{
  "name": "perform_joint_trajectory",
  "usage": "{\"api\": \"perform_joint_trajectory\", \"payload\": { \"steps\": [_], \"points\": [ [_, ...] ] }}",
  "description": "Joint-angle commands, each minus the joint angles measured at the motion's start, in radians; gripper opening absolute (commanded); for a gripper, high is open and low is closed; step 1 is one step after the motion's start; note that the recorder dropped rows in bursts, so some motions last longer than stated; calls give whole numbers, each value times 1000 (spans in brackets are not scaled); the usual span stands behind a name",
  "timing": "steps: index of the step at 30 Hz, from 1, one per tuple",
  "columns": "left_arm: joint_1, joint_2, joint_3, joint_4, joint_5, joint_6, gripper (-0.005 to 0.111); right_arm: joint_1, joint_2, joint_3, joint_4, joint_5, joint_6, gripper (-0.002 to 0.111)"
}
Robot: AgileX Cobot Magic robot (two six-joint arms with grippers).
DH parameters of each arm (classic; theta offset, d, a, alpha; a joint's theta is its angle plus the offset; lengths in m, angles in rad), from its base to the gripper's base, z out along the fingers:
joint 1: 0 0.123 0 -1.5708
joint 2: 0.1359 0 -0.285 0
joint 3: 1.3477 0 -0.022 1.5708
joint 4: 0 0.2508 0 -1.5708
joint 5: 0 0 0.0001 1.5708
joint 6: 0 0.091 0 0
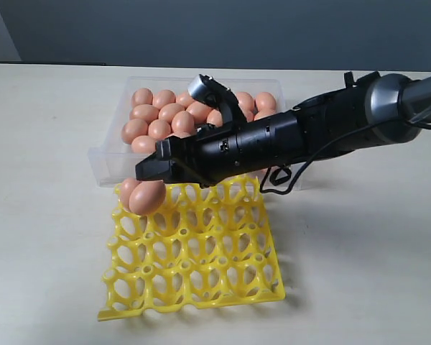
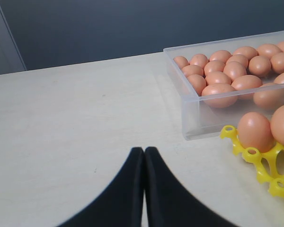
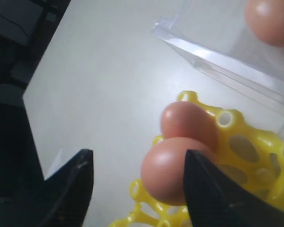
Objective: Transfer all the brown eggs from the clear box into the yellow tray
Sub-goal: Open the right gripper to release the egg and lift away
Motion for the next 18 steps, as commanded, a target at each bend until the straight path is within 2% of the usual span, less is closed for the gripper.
{"api": "perform_joint_trajectory", "payload": {
  "steps": [1,5,9,18],
  "points": [
    [4,-5,4,0,-10,0,0,14,-4,-38,10,108,-9,38],
    [4,-5,4,0,-10,0,0,57,-4,-60,10,58,-9,13],
    [4,-5,4,0,-10,0,0,92,-2,-60,10,-80,-9,-1],
    [4,-5,4,0,-10,0,0,112,-2,-60,-23,-223,-9,-1]
  ]
}}
